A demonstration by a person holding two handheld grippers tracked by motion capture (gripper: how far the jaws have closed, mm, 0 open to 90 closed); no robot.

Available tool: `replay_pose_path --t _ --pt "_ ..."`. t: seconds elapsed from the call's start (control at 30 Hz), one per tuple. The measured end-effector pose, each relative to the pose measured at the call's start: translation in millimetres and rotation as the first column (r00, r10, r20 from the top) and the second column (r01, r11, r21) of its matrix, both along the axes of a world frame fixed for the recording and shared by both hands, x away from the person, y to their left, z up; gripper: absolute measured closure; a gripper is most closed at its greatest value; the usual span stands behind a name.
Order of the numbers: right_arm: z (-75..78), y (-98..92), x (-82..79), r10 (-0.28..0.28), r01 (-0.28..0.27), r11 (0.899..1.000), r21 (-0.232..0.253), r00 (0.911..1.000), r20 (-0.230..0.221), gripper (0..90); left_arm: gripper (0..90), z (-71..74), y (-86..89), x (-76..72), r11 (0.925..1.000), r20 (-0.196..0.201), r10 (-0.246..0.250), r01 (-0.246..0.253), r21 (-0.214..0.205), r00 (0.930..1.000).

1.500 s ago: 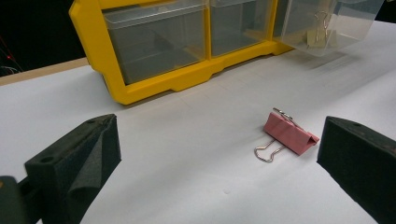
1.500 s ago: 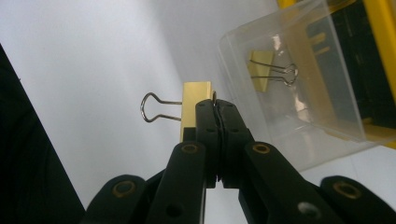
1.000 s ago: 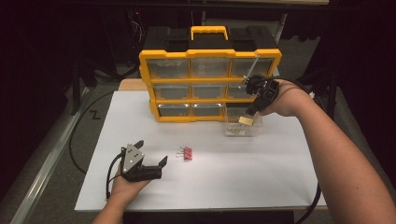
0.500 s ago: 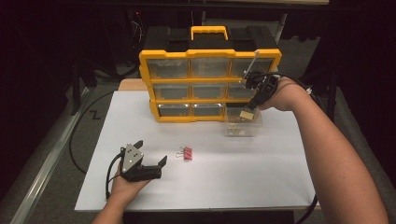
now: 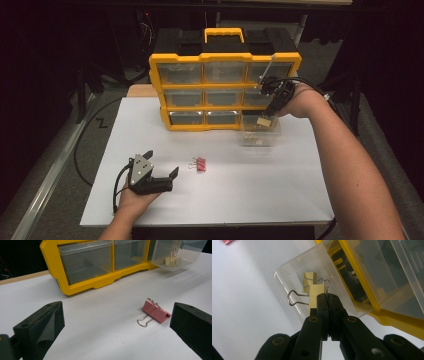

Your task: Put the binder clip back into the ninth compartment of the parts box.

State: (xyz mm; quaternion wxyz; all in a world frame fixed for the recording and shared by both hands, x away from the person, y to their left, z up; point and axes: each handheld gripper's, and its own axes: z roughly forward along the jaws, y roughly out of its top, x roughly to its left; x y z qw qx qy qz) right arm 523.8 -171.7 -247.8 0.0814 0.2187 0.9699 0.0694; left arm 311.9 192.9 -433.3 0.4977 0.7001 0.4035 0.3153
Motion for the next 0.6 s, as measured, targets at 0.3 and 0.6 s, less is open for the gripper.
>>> replay_pose_path --t 0.3,0.6 --pt "-11.5 -3.5 6.8 -0.021 0.021 1.0 -0.023 0.9997 0.008 90.0 0.3 -0.1 0.4 0.0 1.0 0.0 0.0 0.0 -0.001 1.0" --pt "-20.1 -7.7 9.9 -0.038 0.038 0.999 -0.012 0.9993 0.002 90.0 0.3 -0.2 0.4 0.1 1.0 -0.001 0.002 -0.002 -0.001 1.0"
